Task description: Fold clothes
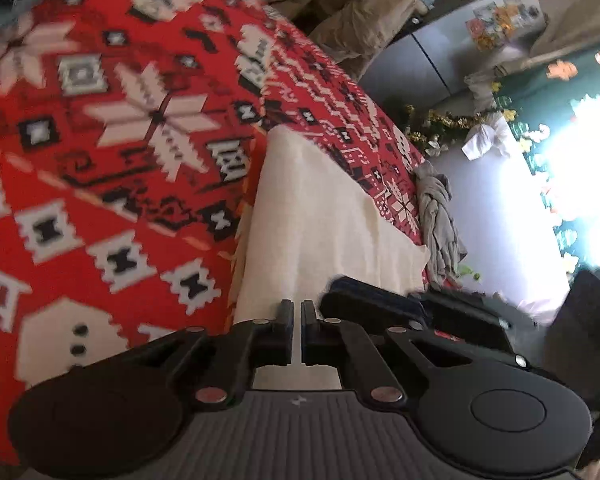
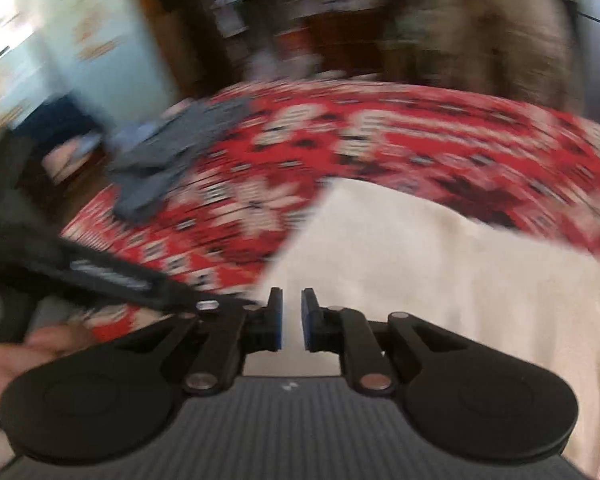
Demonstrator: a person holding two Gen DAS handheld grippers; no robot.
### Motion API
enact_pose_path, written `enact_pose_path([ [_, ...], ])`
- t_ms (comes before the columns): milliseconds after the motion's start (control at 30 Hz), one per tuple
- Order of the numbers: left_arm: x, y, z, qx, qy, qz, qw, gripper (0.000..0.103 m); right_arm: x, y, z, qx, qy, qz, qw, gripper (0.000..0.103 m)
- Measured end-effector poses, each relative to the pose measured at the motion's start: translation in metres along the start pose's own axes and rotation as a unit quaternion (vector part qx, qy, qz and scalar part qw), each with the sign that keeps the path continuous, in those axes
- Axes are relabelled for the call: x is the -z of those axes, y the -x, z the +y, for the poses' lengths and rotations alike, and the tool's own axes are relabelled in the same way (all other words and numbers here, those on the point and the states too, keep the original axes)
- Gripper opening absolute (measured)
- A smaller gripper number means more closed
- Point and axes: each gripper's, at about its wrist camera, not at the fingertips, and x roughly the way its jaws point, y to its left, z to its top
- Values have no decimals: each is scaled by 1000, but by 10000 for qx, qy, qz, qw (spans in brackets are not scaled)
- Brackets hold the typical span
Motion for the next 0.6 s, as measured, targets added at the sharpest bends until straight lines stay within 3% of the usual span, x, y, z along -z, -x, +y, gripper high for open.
enact_pose_path([
  [133, 13, -2, 6, -254, 821, -170, 9962, 3, -27, -23, -1, -626, 906, 604, 9921, 12],
  [267, 21, 5, -7, -772, 1160, -486, 9891, 3, -38, -49, -3, -863, 1662, 1129, 9758, 11],
  [467, 20, 10, 1, -943, 2189, -299, 9707, 3, -45, -59, -6, -1257, 2292, 1395, 9551, 8],
  [533, 21, 12, -4, -1054, 2217, -288, 9690, 3, -50, -60, -9, -1352, 2481, 1447, 9483, 7],
  [600, 22, 12, -9, -1154, 2192, -287, 9684, 3, -58, -65, -18, -1394, 2520, 1472, 9463, 0],
])
